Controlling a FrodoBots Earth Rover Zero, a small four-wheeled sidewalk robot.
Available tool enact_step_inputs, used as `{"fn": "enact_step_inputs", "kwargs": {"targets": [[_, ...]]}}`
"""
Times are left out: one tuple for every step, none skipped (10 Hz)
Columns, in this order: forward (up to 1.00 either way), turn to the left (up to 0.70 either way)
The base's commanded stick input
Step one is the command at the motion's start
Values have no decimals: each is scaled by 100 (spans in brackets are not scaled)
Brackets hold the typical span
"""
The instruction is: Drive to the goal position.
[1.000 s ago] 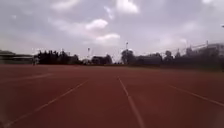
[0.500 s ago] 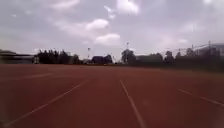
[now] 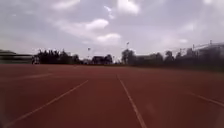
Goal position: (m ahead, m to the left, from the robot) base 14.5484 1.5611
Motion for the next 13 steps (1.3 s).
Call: {"fn": "enact_step_inputs", "kwargs": {"targets": [[45, 0], [45, 0], [45, 0], [45, 0], [45, 0], [45, 0], [45, 0], [45, 0], [45, 0], [45, 0], [45, 0], [45, 0], [45, 0]]}}
